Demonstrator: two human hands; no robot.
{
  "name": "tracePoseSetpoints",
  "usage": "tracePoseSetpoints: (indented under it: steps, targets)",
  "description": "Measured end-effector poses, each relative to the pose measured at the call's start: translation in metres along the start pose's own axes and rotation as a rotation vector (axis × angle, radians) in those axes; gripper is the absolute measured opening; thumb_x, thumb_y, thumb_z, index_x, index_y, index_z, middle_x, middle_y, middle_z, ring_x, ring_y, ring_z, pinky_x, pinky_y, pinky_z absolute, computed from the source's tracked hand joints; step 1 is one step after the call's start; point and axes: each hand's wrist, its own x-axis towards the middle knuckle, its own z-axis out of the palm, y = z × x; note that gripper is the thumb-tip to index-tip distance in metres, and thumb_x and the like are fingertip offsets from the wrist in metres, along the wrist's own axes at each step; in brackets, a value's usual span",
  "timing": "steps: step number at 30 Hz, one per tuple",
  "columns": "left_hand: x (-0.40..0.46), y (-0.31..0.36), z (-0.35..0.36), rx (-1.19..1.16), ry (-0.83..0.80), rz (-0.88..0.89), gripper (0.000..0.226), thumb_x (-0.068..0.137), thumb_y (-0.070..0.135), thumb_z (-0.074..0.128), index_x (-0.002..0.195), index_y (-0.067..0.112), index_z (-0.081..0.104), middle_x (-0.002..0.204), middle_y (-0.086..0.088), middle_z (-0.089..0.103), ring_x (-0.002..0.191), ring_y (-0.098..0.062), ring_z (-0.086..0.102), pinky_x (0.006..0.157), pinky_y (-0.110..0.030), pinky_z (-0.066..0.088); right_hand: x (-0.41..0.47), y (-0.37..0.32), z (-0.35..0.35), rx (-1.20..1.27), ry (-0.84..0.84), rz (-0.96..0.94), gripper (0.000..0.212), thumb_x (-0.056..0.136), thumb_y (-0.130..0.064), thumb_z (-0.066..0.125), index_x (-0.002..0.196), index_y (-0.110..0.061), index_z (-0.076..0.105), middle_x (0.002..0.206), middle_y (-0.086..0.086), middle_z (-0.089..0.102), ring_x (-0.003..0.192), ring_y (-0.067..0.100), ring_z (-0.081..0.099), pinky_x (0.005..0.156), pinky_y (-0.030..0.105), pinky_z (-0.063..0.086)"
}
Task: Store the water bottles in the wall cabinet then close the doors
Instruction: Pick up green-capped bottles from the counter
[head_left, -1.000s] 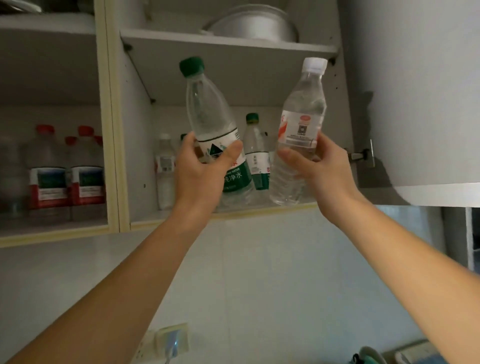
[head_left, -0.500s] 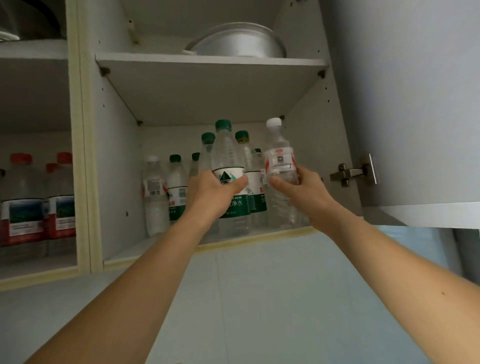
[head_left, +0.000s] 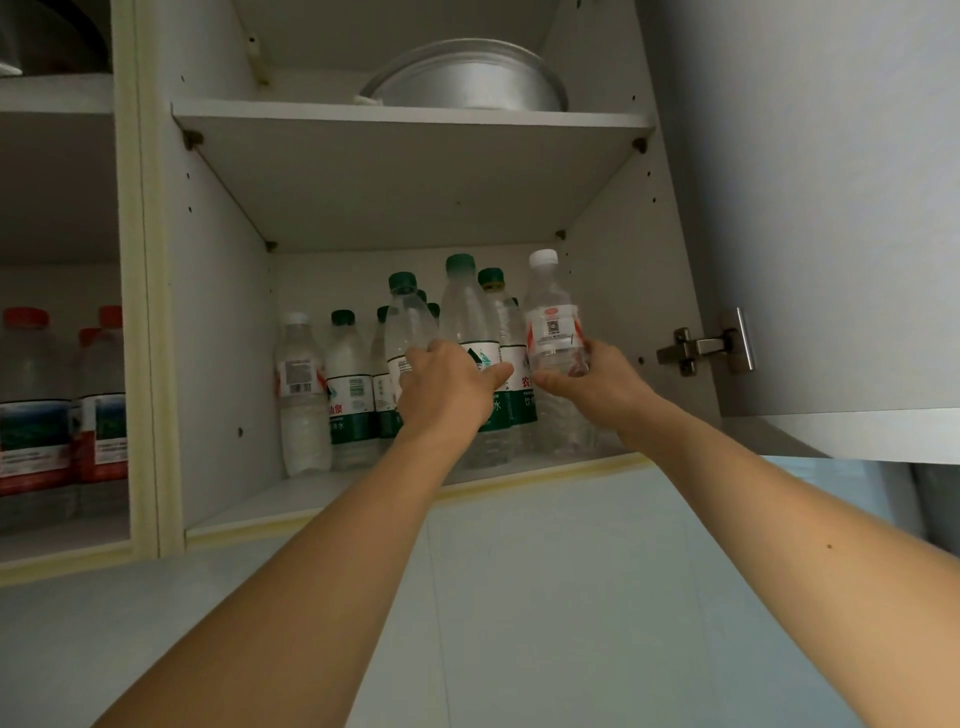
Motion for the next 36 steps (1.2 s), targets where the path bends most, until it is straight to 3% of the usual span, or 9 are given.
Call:
tracePoseSetpoints:
  steps: [7,12,18,23,25,27,30,34,36]
  targets:
    - [0.002,0.003,0.013,0.004,0.04,-0.013,0.077,0.087,0.059,0.068,0.136,0.002,0.049,0.139,-0.017,0.047,0.12,-0.035,0.054,0.083,-0.041,0.045,0.003,0.003,-0.001,-0.032,-0.01,0.017,0.042,0.09,-0.022,0.074,0.129,-0.02,0.06,0.103,-0.01,0.067,0.091,0.003,0.061,0.068,0.018,0.043]
    - [-0.001,0.001,0.013,-0.011,0.063,0.008,0.073,0.086,0.059,0.069,0.131,0.004,0.052,0.136,-0.016,0.049,0.117,-0.034,0.056,0.082,-0.041,0.047,0.001,0.002,-0.002,-0.056,0.008,0.028,0.045,0.089,-0.021,0.075,0.131,-0.018,0.06,0.113,-0.002,0.069,0.103,0.014,0.064,0.082,0.026,0.047]
    - [-0.004,-0.014,-0.002,-0.158,-0.059,0.101,0.04,0.083,0.039,0.081,0.107,0.009,0.067,0.111,-0.01,0.068,0.097,-0.025,0.066,0.084,-0.044,0.058,-0.007,-0.002,-0.005,-0.11,-0.008,0.052,0.036,0.089,-0.023,0.075,0.123,-0.02,0.063,0.11,-0.003,0.07,0.108,0.017,0.065,0.078,0.026,0.05]
    - [-0.017,-0.024,-0.029,-0.238,0.034,0.17,0.031,0.084,0.041,0.079,0.092,0.024,0.055,0.084,0.01,0.061,0.071,0.002,0.056,0.047,-0.008,0.039,-0.024,-0.011,0.011,-0.267,0.222,-0.066,0.053,0.088,-0.029,0.076,0.133,-0.018,0.052,0.124,0.0,0.059,0.117,0.018,0.056,0.096,0.035,0.048]
    - [-0.025,-0.03,-0.045,-0.266,0.08,0.209,0.034,0.084,0.044,0.078,0.104,0.022,0.06,0.086,0.011,0.061,0.075,-0.001,0.06,0.055,-0.011,0.044,-0.039,-0.019,0.025,-0.333,0.326,-0.168,0.059,0.091,-0.032,0.071,0.142,-0.018,0.046,0.138,0.004,0.048,0.123,0.019,0.048,0.103,0.038,0.047]
    - [-0.037,-0.04,-0.063,-0.325,0.119,0.241,0.035,0.086,0.042,0.077,0.109,0.019,0.064,0.088,0.01,0.062,0.081,-0.006,0.064,0.069,-0.027,0.058,-0.059,-0.026,0.04,-0.327,0.373,-0.303,0.053,0.094,-0.028,0.068,0.142,-0.018,0.046,0.143,0.003,0.042,0.128,0.02,0.046,0.105,0.04,0.049]
    - [-0.062,-0.066,-0.088,-0.371,0.144,0.278,0.024,0.088,0.038,0.075,0.102,0.021,0.066,0.086,0.008,0.065,0.08,-0.009,0.067,0.071,-0.035,0.062,-0.093,-0.032,0.066,-0.26,0.324,-0.405,0.035,0.096,-0.024,0.065,0.129,-0.017,0.055,0.133,0.0,0.049,0.118,0.015,0.053,0.1,0.032,0.052]
    - [-0.104,-0.114,-0.112,-0.427,0.138,0.28,0.017,0.098,0.034,0.065,0.095,0.017,0.068,0.078,0.001,0.069,0.067,-0.012,0.069,0.053,-0.026,0.059,-0.145,-0.035,0.113,-0.171,0.163,-0.452,0.004,0.098,-0.024,0.062,0.102,-0.025,0.061,0.1,-0.008,0.064,0.089,0.003,0.062,0.075,0.015,0.053]
    - [-0.128,-0.142,-0.121,-0.422,0.116,0.261,0.023,0.101,0.032,0.059,0.09,0.014,0.068,0.071,0.002,0.068,0.06,-0.013,0.067,0.05,-0.024,0.054,-0.169,-0.031,0.141,-0.154,0.055,-0.45,0.011,0.1,-0.026,0.058,0.09,-0.022,0.063,0.085,-0.009,0.067,0.08,0.006,0.063,0.066,0.018,0.052]
